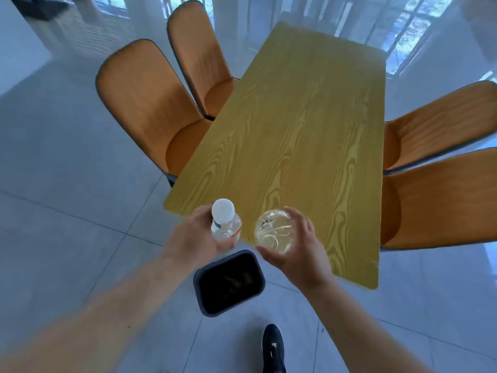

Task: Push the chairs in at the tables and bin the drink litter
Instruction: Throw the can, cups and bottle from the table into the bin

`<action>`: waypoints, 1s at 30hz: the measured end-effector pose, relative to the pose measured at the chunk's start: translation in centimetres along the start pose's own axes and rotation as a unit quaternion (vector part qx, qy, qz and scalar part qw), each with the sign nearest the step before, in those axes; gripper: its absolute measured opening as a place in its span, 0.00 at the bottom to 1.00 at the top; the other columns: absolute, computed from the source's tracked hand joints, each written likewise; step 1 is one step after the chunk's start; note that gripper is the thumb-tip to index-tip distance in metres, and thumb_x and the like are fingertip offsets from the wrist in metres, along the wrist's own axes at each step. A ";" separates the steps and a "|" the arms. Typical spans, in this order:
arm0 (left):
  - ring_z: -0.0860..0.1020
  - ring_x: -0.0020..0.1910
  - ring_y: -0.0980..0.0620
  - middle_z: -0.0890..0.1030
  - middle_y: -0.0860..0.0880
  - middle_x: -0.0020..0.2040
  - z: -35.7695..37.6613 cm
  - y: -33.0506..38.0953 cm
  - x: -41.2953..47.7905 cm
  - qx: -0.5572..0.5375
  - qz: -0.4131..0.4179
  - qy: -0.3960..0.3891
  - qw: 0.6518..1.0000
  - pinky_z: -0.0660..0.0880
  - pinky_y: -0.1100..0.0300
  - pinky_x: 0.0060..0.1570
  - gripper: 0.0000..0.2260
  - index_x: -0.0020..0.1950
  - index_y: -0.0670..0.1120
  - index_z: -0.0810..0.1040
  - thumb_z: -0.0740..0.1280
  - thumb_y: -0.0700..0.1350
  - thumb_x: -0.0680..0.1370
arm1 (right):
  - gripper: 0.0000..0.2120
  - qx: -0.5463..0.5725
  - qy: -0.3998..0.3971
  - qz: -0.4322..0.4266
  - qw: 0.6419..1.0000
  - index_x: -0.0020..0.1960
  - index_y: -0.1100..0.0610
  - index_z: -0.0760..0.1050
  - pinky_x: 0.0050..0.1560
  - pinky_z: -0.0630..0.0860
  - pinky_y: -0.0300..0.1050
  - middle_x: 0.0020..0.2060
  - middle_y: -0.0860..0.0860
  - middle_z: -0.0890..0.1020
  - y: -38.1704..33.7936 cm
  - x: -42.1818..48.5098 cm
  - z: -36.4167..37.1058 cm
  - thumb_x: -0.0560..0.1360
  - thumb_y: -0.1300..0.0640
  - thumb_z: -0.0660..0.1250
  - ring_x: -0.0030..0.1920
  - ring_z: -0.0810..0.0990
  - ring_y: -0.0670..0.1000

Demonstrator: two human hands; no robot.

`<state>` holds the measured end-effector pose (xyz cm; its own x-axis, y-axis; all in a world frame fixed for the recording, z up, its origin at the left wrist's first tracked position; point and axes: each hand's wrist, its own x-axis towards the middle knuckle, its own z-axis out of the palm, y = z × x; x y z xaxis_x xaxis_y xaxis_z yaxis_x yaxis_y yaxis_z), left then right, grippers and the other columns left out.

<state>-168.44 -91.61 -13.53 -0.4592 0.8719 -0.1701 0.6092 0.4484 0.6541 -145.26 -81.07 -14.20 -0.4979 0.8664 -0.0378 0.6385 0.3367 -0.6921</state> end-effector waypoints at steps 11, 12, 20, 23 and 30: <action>0.69 0.47 0.64 0.71 0.68 0.56 -1.0 -8.2 -8.4 -0.005 -0.046 0.025 0.999 0.65 0.70 0.43 0.33 0.68 0.67 0.68 0.75 0.69 0.66 | 0.48 -0.041 -0.089 0.022 0.995 0.76 0.40 0.61 0.50 0.73 0.45 0.69 0.42 0.73 -1.2 -7.1 6.0 0.61 0.22 0.71 0.60 0.80 0.50; 0.69 0.48 0.64 0.71 0.68 0.56 -0.7 -8.6 -8.6 -0.006 -0.049 0.027 0.998 0.65 0.69 0.43 0.33 0.69 0.67 0.68 0.74 0.69 0.66 | 0.48 -0.042 -0.095 0.023 0.994 0.75 0.39 0.61 0.50 0.73 0.45 0.69 0.42 0.73 -0.9 -6.9 6.3 0.61 0.22 0.71 0.60 0.80 0.50; 0.79 0.54 0.50 0.78 0.59 0.60 8.6 -15.4 -6.9 -0.002 -0.071 0.035 0.997 0.74 0.54 0.50 0.31 0.67 0.64 0.71 0.76 0.67 0.68 | 0.50 -0.039 -0.124 0.061 0.990 0.76 0.36 0.58 0.53 0.77 0.52 0.72 0.42 0.72 7.3 -4.8 14.2 0.60 0.22 0.71 0.60 0.81 0.52; 0.80 0.52 0.47 0.79 0.56 0.57 13.9 -19.2 -6.3 0.018 -0.098 0.035 0.994 0.75 0.53 0.48 0.28 0.65 0.63 0.72 0.72 0.71 0.69 | 0.49 -0.045 -0.121 0.071 0.989 0.75 0.39 0.59 0.54 0.78 0.53 0.72 0.45 0.73 12.2 -5.1 18.7 0.62 0.26 0.75 0.59 0.81 0.55; 0.79 0.51 0.48 0.77 0.59 0.55 21.7 -25.0 -7.1 0.030 -0.128 0.017 0.991 0.72 0.54 0.47 0.29 0.65 0.63 0.71 0.71 0.72 0.68 | 0.48 -0.060 -0.129 0.096 0.985 0.76 0.42 0.60 0.55 0.78 0.53 0.71 0.48 0.73 20.5 -6.9 25.1 0.64 0.30 0.79 0.59 0.81 0.57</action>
<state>-166.38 -104.69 -44.70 -0.6244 0.7212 -0.3000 0.5064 0.6662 0.5475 -143.50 -89.40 -46.26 -0.4836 0.8013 -0.3523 0.7927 0.2303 -0.5644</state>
